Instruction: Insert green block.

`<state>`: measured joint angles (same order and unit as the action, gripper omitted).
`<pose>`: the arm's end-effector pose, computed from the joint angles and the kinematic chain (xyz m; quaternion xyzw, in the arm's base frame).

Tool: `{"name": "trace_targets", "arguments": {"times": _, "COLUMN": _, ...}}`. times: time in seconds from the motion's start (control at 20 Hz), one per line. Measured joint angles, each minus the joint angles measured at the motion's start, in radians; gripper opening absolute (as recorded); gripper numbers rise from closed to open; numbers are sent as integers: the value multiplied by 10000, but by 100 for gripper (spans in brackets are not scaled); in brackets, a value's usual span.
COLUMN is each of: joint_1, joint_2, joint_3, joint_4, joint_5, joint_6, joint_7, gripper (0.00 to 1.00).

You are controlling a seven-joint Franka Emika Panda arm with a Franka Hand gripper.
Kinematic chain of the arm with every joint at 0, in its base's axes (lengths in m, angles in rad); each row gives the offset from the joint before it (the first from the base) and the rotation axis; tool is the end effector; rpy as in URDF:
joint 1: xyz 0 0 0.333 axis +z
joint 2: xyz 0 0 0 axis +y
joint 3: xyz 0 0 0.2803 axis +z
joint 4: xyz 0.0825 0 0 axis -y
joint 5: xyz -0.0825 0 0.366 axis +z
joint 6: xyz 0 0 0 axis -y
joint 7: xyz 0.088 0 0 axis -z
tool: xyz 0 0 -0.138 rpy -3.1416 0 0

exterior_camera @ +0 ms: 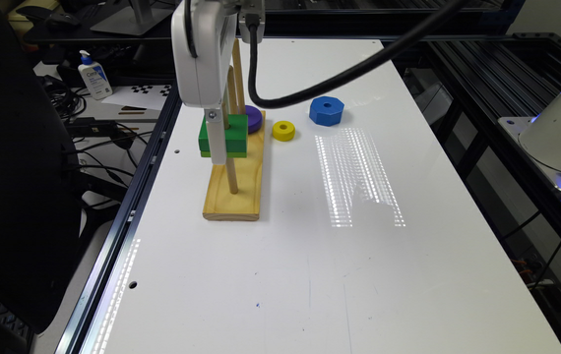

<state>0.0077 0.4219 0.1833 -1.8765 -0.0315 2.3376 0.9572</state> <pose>0.6018 0.1122 0.2427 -0.9277 0.3718 -0.0057 0.0341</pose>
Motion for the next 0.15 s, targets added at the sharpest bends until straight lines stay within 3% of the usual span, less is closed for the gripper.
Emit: {"name": "trace_targets", "arguments": {"times": 0.15, "joint_1": 0, "joint_2": 0, "joint_3": 0, "joint_4": 0, "joint_5": 0, "joint_6": 0, "joint_7": 0, "gripper": 0}}
